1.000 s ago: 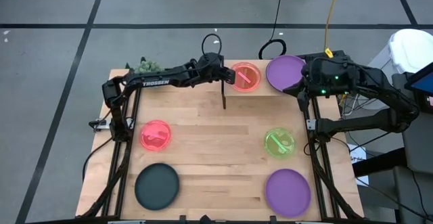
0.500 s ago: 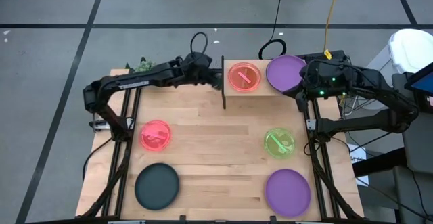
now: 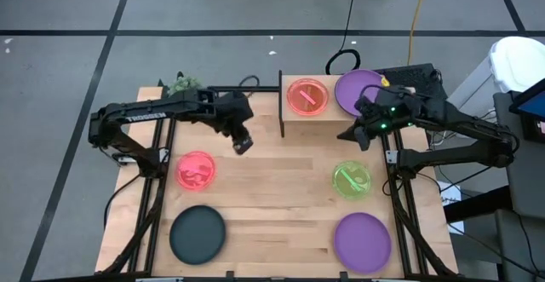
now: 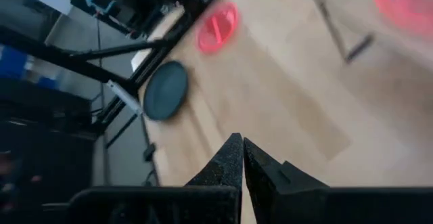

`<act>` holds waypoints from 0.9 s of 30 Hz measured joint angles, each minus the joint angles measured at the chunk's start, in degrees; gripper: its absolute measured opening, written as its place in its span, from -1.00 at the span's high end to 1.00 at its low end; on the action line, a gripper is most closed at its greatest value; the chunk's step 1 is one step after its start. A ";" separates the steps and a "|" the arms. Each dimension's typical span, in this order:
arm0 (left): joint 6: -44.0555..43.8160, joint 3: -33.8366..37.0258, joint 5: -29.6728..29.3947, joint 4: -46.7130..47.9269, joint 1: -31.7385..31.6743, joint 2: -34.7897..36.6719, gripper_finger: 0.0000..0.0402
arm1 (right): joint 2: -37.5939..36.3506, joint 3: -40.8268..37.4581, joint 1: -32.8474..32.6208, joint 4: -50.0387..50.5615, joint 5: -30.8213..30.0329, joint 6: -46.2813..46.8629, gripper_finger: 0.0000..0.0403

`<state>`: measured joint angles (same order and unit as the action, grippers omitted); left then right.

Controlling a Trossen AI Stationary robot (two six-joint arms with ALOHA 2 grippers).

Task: Place and stack plates onto a shelf
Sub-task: Stack the pink plate on the pink plate on the shelf

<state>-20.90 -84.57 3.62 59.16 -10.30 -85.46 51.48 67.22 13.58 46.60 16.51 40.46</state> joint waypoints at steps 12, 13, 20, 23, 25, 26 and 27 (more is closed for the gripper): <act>15.17 13.59 -3.67 7.20 8.10 3.24 0.39 | -0.02 -1.24 -11.58 -11.02 -9.10 16.93 1.00; 15.23 15.70 -3.81 7.73 8.39 3.41 0.39 | 0.17 -1.24 -12.72 -12.40 -9.98 18.71 1.00; 19.68 24.53 -5.28 7.15 8.89 3.73 0.39 | 2.66 -1.24 -19.58 -23.64 -19.76 22.81 1.00; 16.74 25.33 -9.59 6.12 8.86 3.73 0.39 | 4.61 -1.24 -21.04 -26.19 -21.34 22.97 1.00; 14.96 25.35 -12.24 5.72 8.82 3.75 0.39 | 6.10 -1.24 -22.39 -27.05 -21.66 23.35 1.00; 14.18 25.35 -13.41 5.52 8.53 3.75 0.39 | 6.86 -1.24 -23.13 -27.68 -22.23 23.40 1.00; 13.85 25.35 -13.39 5.69 7.82 3.75 0.39 | 7.64 -1.24 -23.79 -28.05 -22.69 23.72 1.00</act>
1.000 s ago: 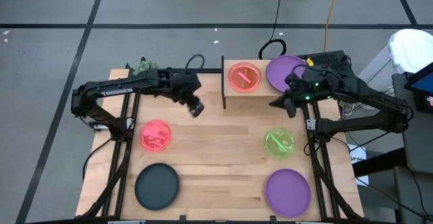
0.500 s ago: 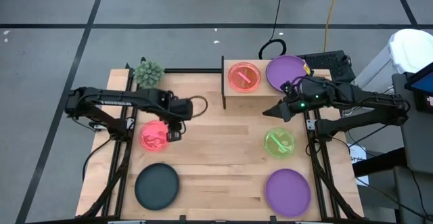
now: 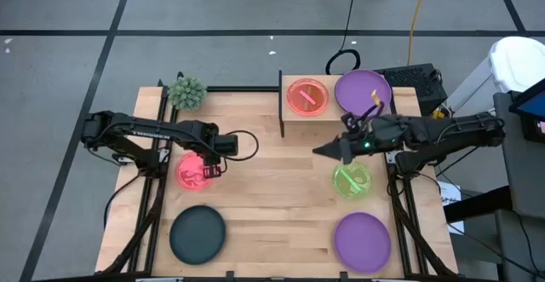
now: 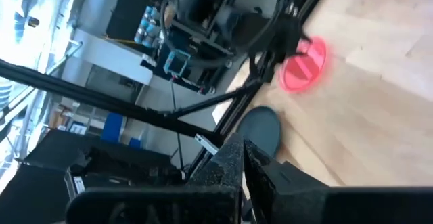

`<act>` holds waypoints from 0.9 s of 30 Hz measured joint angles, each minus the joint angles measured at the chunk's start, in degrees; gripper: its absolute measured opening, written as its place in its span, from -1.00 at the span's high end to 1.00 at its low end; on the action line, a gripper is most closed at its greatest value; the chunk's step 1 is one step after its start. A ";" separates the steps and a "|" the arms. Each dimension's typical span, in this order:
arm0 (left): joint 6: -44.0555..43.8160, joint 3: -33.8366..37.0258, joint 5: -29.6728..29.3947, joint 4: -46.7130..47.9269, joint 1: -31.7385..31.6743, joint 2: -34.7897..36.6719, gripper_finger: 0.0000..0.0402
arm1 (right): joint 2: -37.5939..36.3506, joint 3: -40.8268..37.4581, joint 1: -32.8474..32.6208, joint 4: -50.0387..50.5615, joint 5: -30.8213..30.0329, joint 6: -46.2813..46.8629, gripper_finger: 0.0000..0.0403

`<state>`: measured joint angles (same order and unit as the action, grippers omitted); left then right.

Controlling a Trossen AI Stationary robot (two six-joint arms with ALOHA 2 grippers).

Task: Place and stack plates onto a shelf
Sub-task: Stack the pink plate on the pink plate on the shelf

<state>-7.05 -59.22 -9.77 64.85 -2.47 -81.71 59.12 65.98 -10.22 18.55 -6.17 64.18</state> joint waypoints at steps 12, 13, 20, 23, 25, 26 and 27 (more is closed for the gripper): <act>5.65 0.00 15.83 -0.37 -18.47 0.02 0.39 | 5.51 0.00 -3.78 -1.71 -1.33 2.37 1.00; 7.57 0.02 17.84 -0.87 -19.69 0.02 0.39 | 5.54 0.00 -3.78 -1.66 -1.29 2.49 1.00; 35.69 0.02 24.80 -0.38 -22.69 0.81 0.39 | 5.50 0.00 -4.89 -1.84 -1.36 1.70 1.00; 43.63 0.51 24.76 2.75 -22.69 0.78 0.39 | 5.50 0.00 -5.01 -1.70 -1.36 0.72 1.00; 46.63 2.30 24.77 2.29 -22.69 0.81 0.39 | 5.52 0.00 -4.97 -1.59 -1.42 -0.60 1.00; 47.73 3.54 24.75 2.31 -22.69 0.70 0.39 | 5.52 0.00 -4.96 -1.60 -1.45 -1.37 1.00; 48.69 4.97 24.75 2.43 -22.69 0.68 0.39 | 5.52 0.00 -4.96 -1.60 -1.50 -2.10 1.00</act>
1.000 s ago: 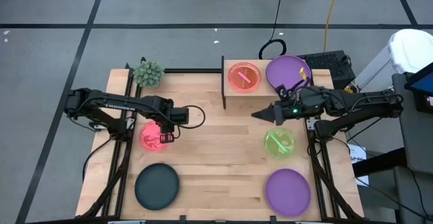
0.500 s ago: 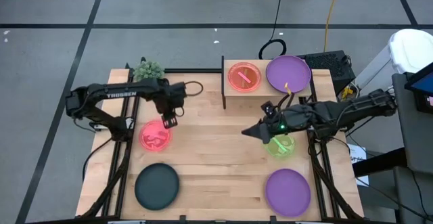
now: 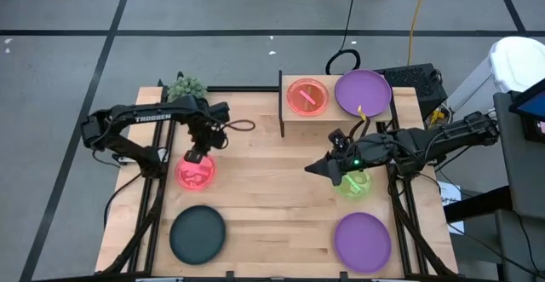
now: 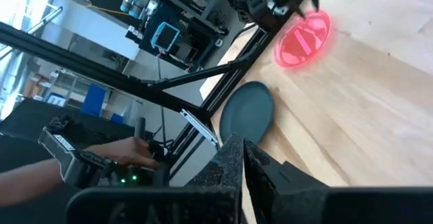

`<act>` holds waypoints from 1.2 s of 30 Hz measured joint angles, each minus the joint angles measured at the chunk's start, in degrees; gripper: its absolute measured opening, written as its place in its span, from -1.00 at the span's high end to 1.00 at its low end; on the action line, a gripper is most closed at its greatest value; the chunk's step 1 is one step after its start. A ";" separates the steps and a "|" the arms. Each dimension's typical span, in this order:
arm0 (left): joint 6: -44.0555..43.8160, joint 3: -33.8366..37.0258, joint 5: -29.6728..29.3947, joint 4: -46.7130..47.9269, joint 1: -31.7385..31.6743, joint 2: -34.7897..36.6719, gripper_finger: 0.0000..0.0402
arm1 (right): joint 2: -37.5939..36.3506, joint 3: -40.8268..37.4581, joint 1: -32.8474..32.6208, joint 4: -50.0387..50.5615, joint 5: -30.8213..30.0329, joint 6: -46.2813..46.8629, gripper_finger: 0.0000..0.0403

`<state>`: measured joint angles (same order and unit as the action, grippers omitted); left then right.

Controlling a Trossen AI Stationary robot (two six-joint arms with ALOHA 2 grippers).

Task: Place and stack plates onto a shelf
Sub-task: Stack the pink plate on the pink plate on the shelf

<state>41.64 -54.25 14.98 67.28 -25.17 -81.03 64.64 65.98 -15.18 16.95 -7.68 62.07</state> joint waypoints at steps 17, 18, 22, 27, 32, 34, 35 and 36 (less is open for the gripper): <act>9.86 6.32 -4.55 -12.50 2.25 0.04 0.39 | 0.00 0.00 0.13 0.52 0.19 -4.23 1.00; 10.31 6.60 -4.57 -13.32 2.27 0.04 0.39 | 0.00 0.00 0.13 0.52 0.17 -3.97 1.00; 10.93 8.61 -4.56 -15.21 2.27 0.04 0.39 | 0.00 0.00 0.13 0.52 0.17 -2.90 1.00; 10.81 12.07 -4.57 -17.45 2.27 0.04 0.39 | 0.00 0.00 0.13 0.55 0.19 -2.70 1.00; 10.51 14.76 -4.57 -21.48 2.37 0.04 0.39 | 0.00 0.00 0.13 0.55 0.19 -1.48 1.00; 10.31 15.19 -4.57 -23.24 2.38 0.04 0.39 | 0.00 0.00 0.13 0.56 0.21 -1.28 1.00; 10.27 15.41 -4.57 -23.60 2.38 0.04 0.39 | 0.00 0.00 0.13 0.56 0.21 -1.26 1.00; 10.26 15.59 -4.59 -23.77 2.38 0.04 0.39 | 0.00 0.00 0.13 0.57 0.21 -1.26 1.00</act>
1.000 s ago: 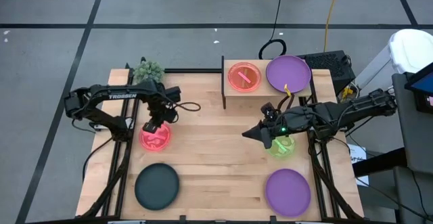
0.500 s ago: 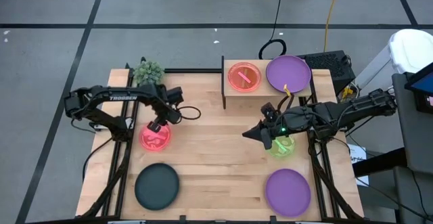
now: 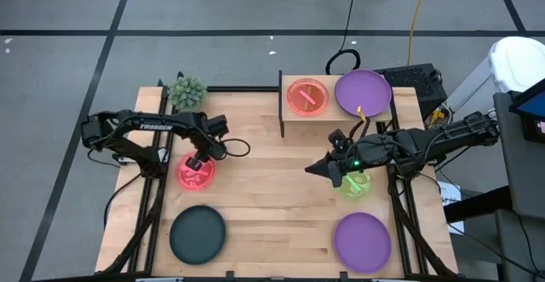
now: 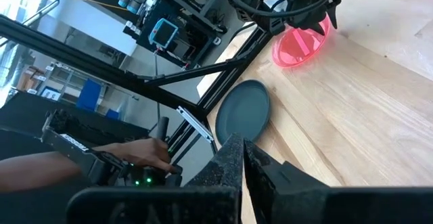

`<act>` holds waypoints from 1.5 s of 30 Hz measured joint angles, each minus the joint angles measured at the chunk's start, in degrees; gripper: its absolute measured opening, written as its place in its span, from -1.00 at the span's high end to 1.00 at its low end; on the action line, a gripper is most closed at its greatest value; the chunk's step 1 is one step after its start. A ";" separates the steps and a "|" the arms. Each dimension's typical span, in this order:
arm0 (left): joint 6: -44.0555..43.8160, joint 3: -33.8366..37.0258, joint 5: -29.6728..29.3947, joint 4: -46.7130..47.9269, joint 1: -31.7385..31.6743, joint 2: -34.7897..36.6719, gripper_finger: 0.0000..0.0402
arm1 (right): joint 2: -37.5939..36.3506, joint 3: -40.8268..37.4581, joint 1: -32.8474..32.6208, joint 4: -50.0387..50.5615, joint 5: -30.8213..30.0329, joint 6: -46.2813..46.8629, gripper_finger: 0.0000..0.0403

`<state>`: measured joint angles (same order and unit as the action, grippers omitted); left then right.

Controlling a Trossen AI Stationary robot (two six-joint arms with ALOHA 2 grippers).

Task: Place and stack plates onto a shelf
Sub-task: Stack the pink plate on the pink plate on the shelf

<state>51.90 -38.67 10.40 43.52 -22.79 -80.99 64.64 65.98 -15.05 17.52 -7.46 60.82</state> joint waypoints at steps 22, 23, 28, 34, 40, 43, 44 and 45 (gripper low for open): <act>-0.88 1.43 0.02 -2.46 -0.02 -1.68 0.65 | -0.02 0.00 0.02 0.82 0.00 -0.02 1.00; -1.06 1.43 0.02 -2.54 -0.02 -1.68 0.68 | -0.02 0.00 0.02 0.81 0.01 -0.02 1.00; -2.51 1.43 0.00 -2.45 -0.02 -1.68 0.80 | -0.02 0.00 0.02 0.81 0.00 -0.02 1.00; -3.76 -0.30 0.12 0.07 0.05 -1.92 0.83 | -0.02 0.00 0.02 0.81 0.00 -0.11 1.00; -4.13 -2.64 0.08 0.58 0.04 -1.92 0.83 | -0.02 0.00 0.11 0.81 0.00 -0.44 1.00; -5.60 -3.22 0.11 0.62 0.04 -1.90 0.83 | -0.02 0.00 0.11 0.81 0.00 -0.44 1.00; -6.17 -3.49 0.10 1.08 0.04 -1.90 0.83 | -0.02 0.00 0.11 0.81 0.00 -0.46 1.00; -6.59 -3.88 0.10 1.78 0.02 -1.90 0.85 | -0.02 0.00 0.11 0.81 0.00 -0.46 1.00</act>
<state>45.31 -42.55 10.49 45.30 -22.76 -82.89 64.62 65.98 -14.94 18.33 -7.46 60.36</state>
